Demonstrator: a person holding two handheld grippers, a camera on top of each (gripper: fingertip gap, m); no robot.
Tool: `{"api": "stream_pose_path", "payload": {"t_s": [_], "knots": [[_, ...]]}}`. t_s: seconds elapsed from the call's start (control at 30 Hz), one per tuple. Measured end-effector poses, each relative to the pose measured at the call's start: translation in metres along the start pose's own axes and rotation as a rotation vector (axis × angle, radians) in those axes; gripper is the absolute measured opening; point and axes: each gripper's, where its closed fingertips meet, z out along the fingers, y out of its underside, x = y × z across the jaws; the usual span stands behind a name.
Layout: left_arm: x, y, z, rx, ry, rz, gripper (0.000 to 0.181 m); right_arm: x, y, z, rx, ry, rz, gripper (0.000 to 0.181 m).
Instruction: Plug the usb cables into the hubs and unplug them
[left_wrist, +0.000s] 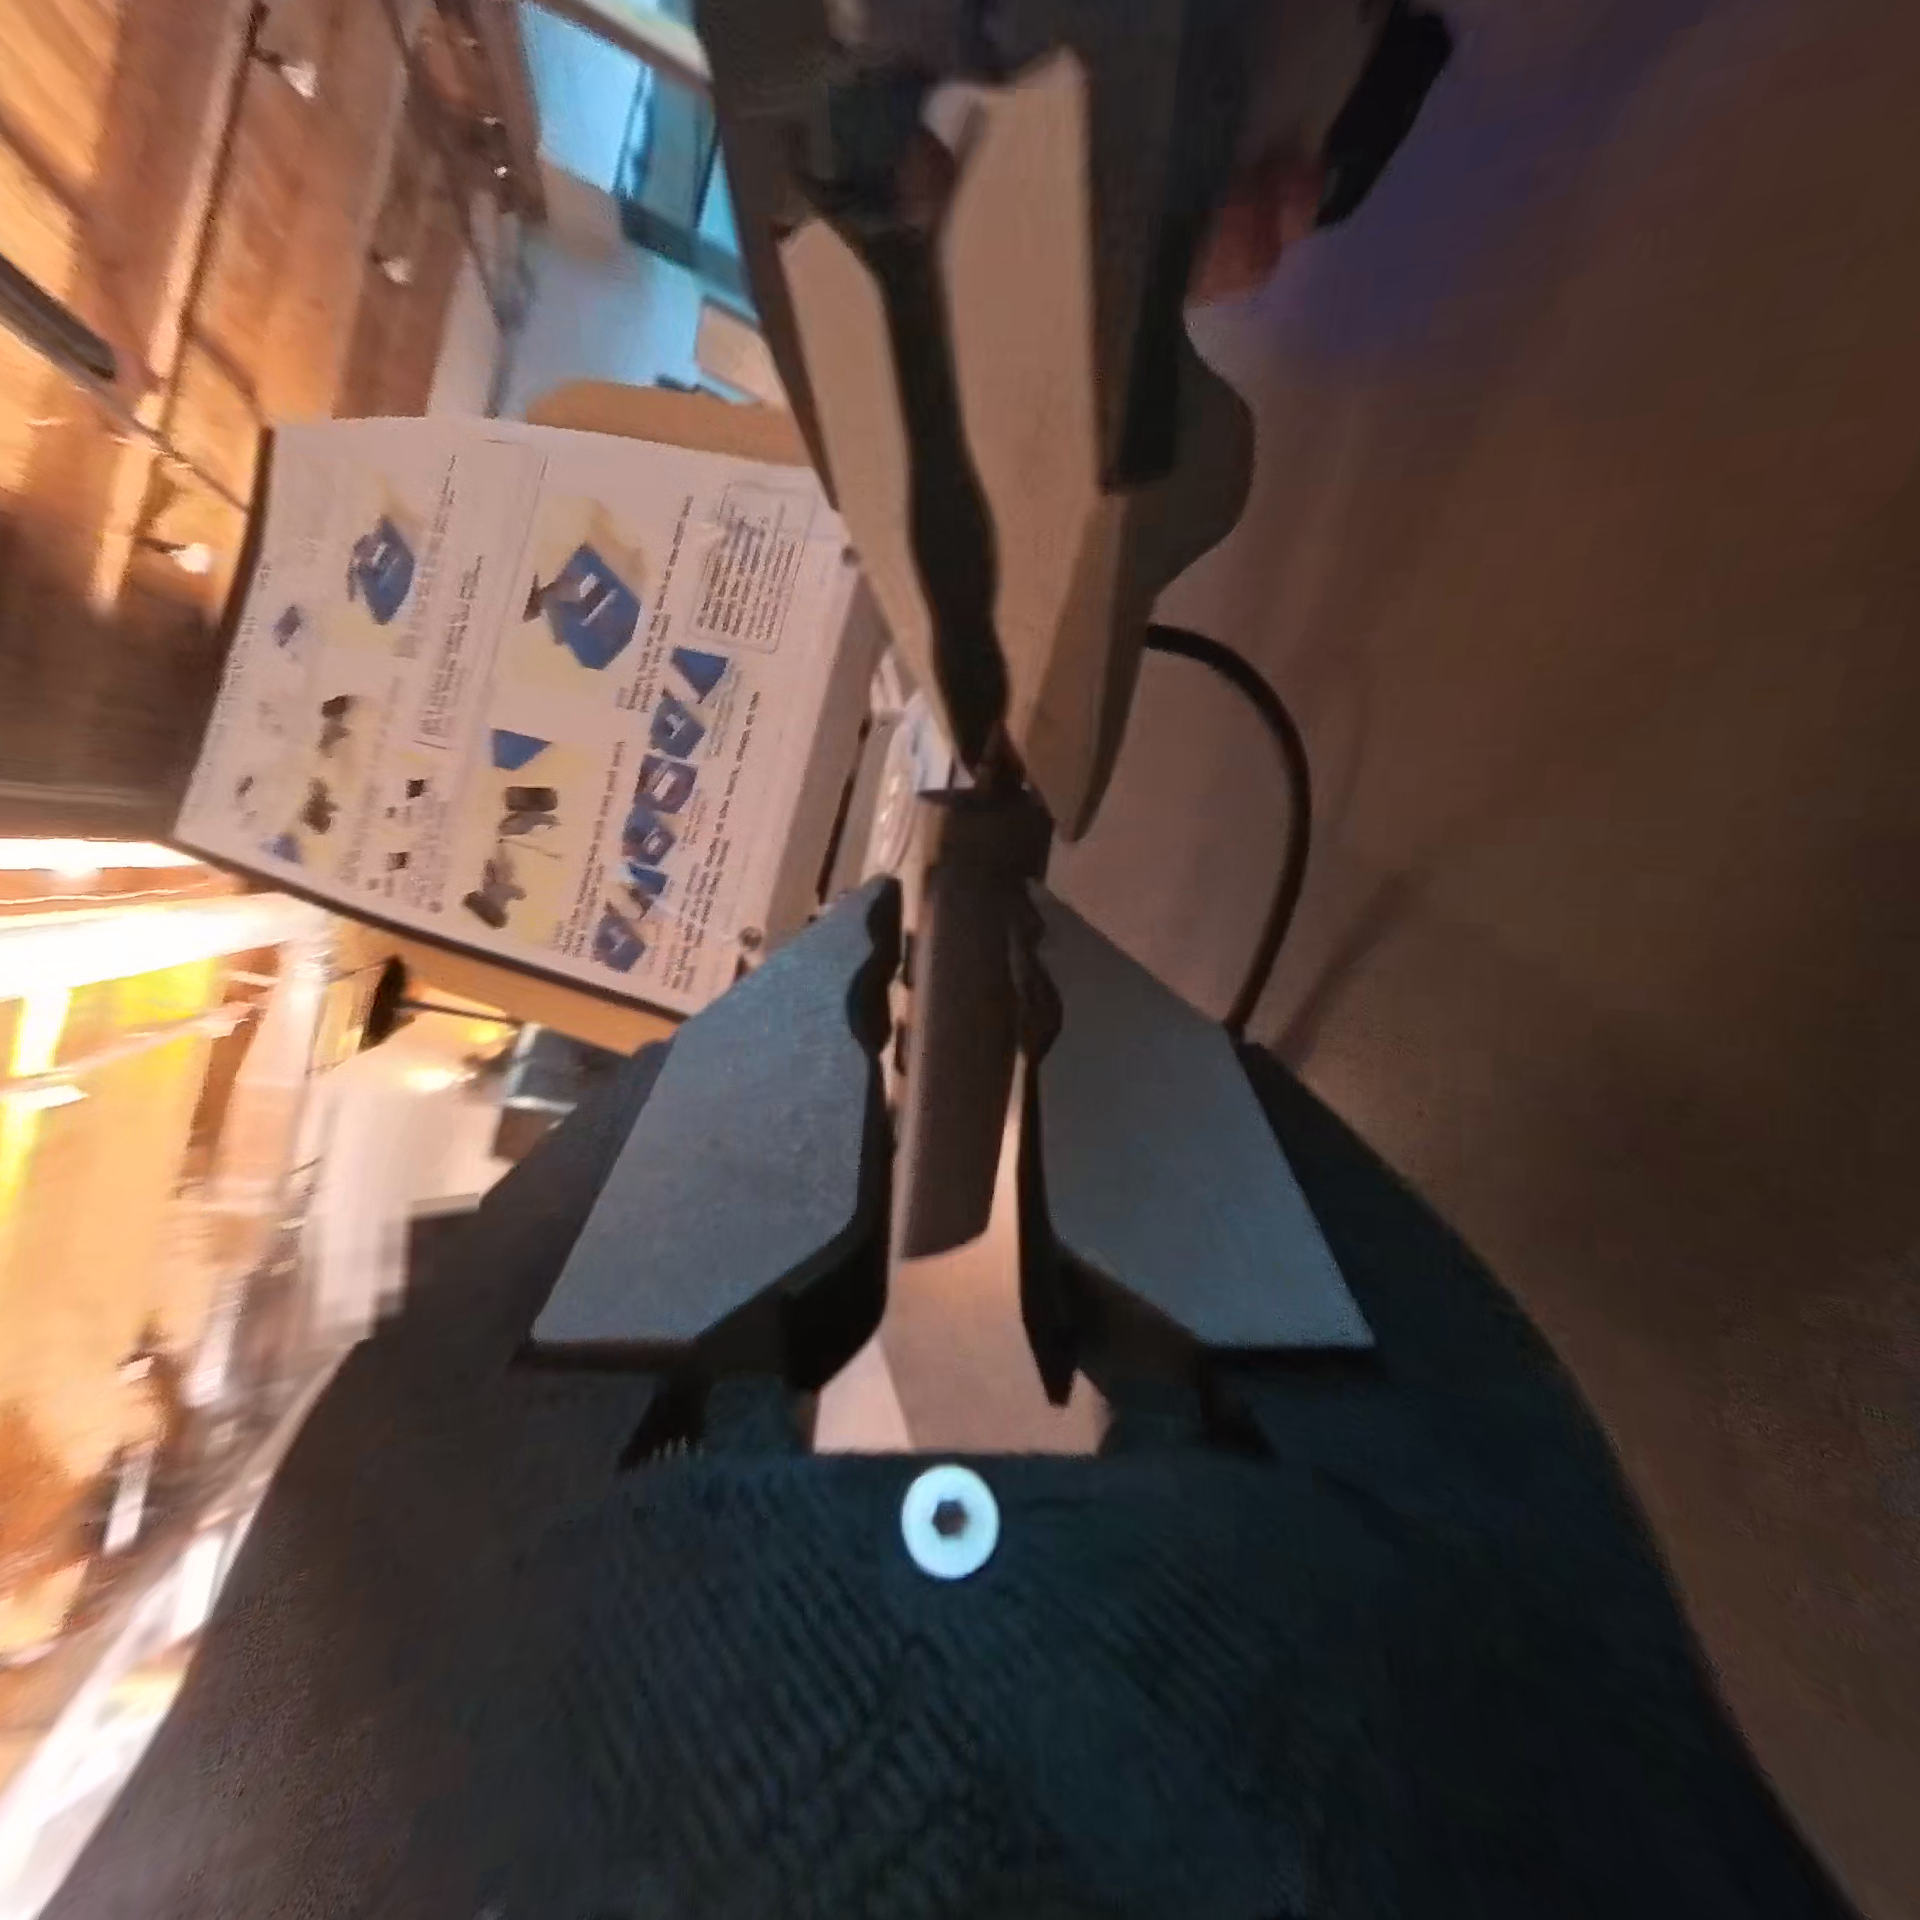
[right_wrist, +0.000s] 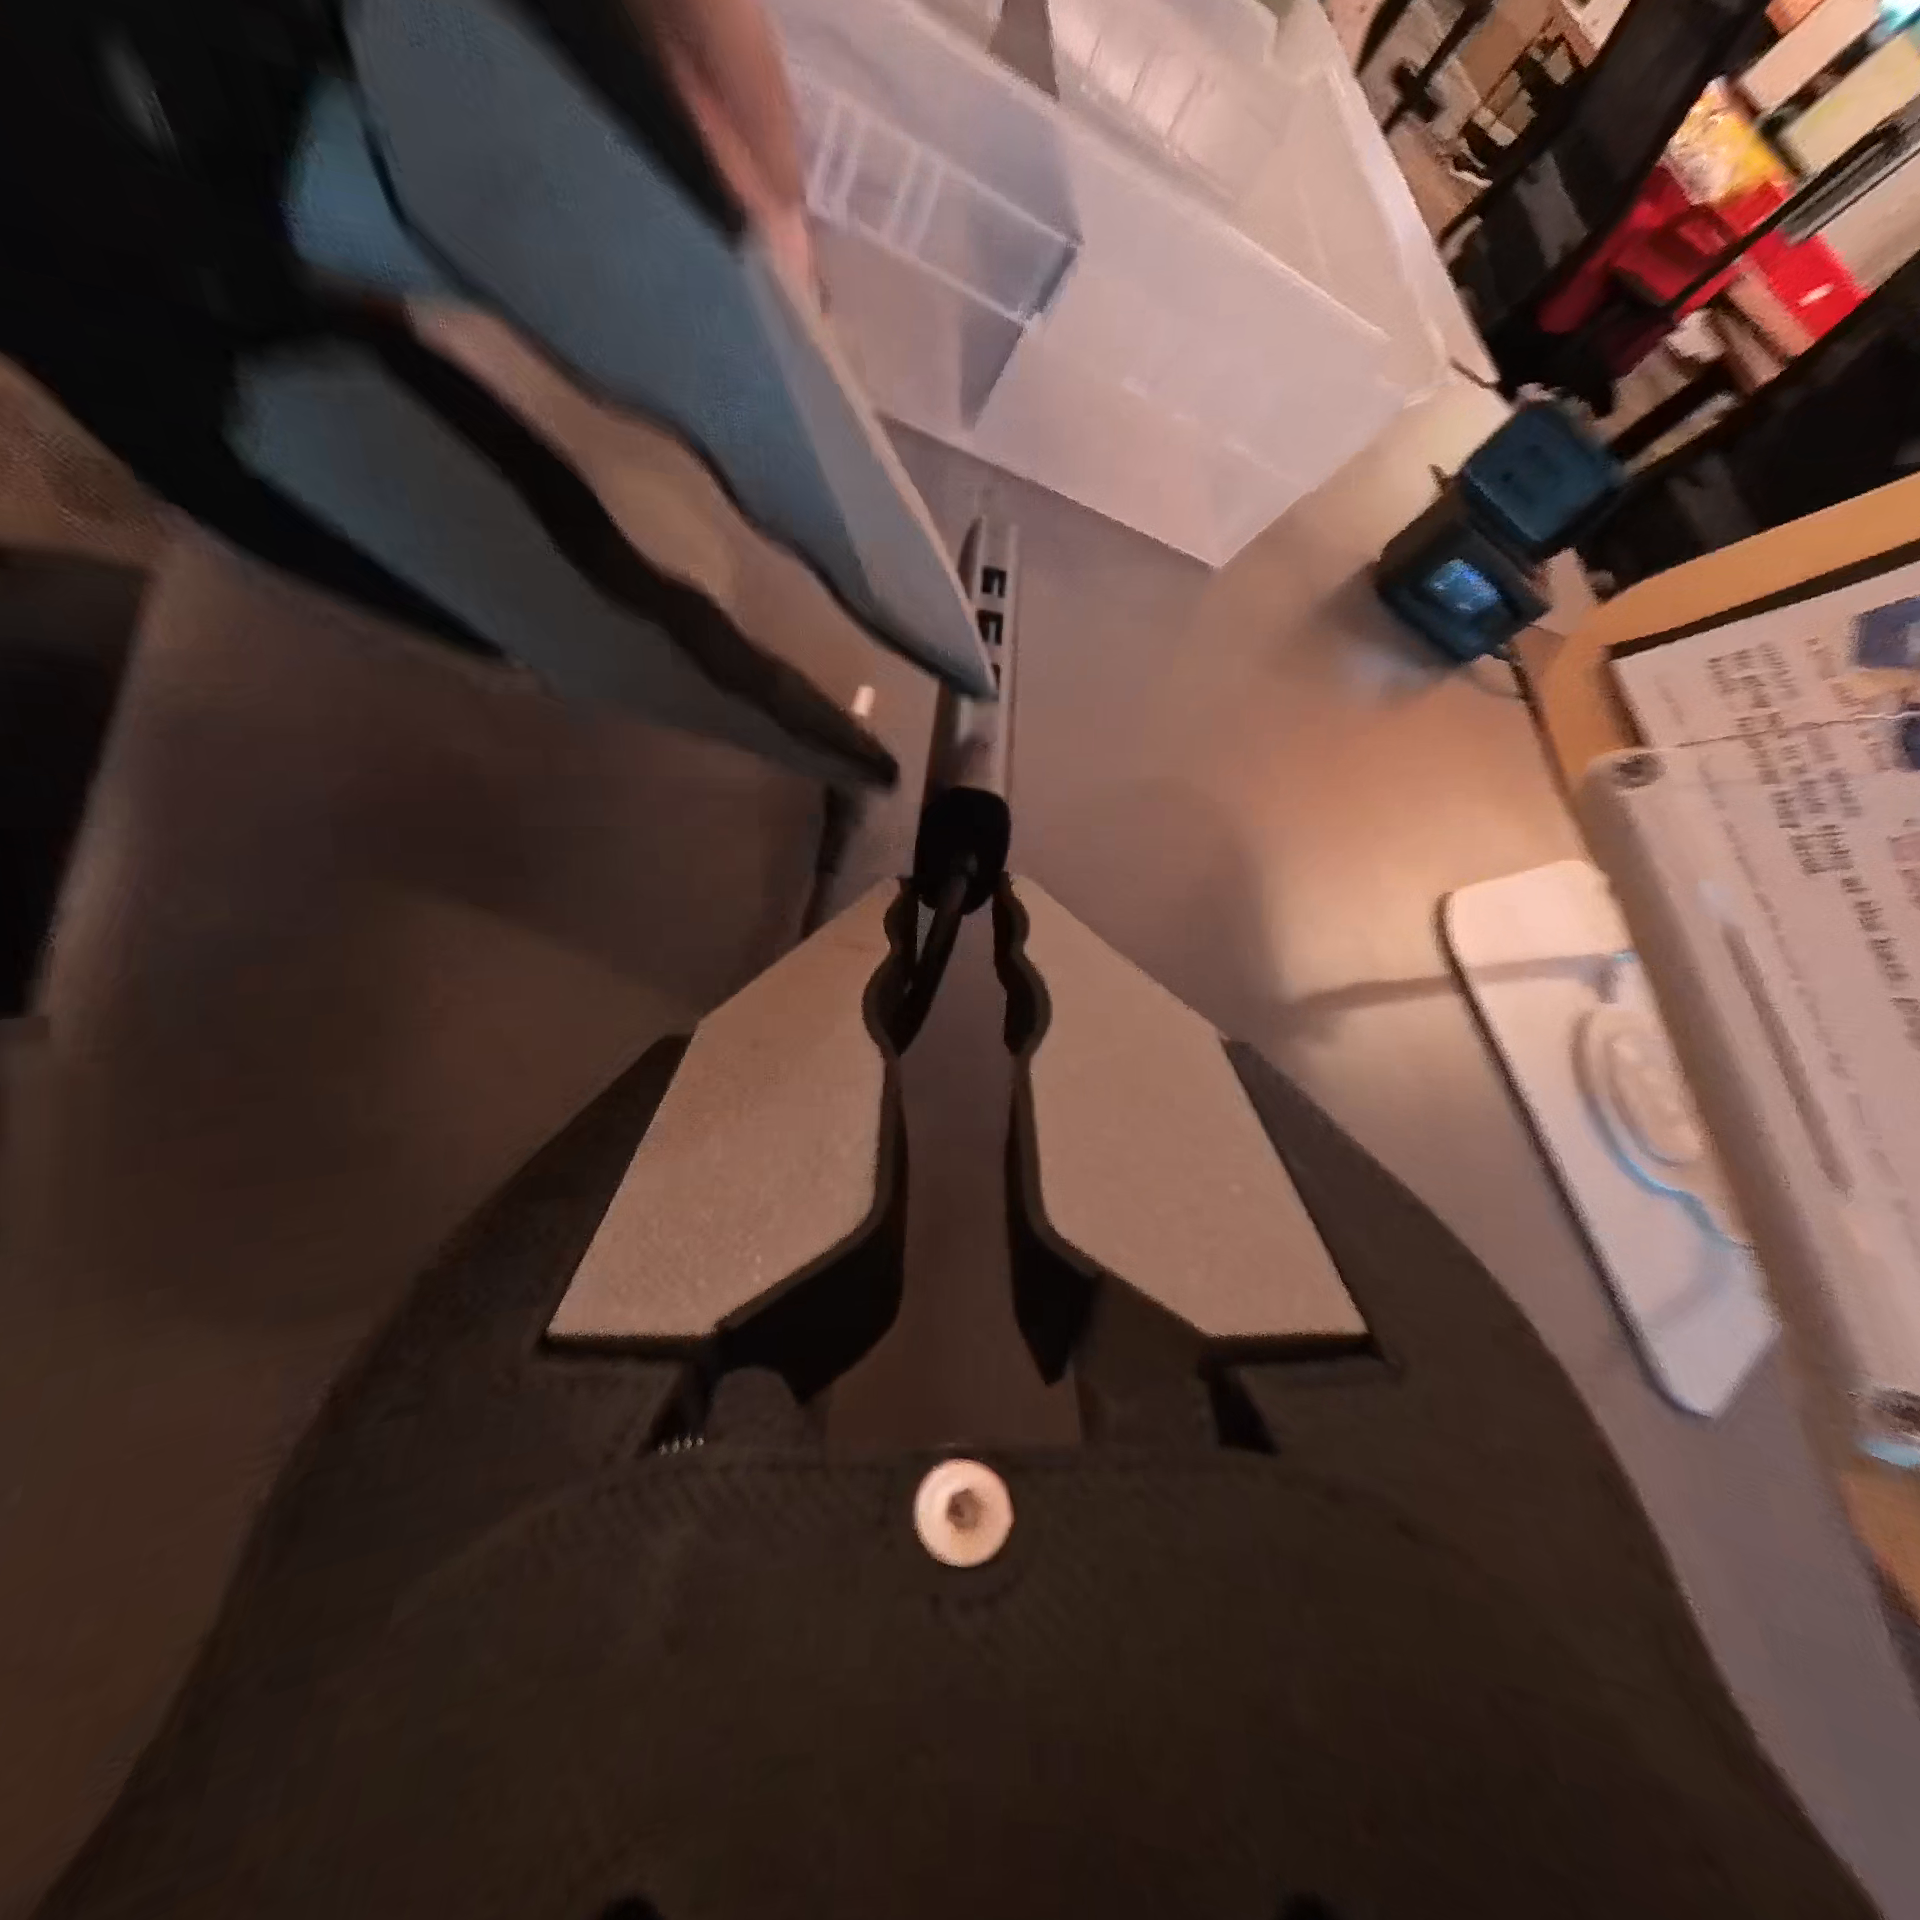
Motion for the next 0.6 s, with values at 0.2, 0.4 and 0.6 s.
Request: {"api": "stream_pose_path", "payload": {"t_s": [0.2, 0.4, 0.6], "knots": [[0.007, 0.000, -0.027, -0.012, 0.335, -0.253, 0.033, -0.001, 0.005, -0.009, -0.007, 0.095, -0.234, 0.010], [0.030, 0.043, -0.013, -0.230, 0.436, -0.238, 0.020, -0.022, 0.001, -0.012, 0.020, 0.053, -0.347, 0.010], [0.044, 0.077, -0.001, -0.445, 0.237, 0.138, 0.015, -0.005, 0.047, -0.005, -0.189, 0.057, -0.227, 0.033]]}}
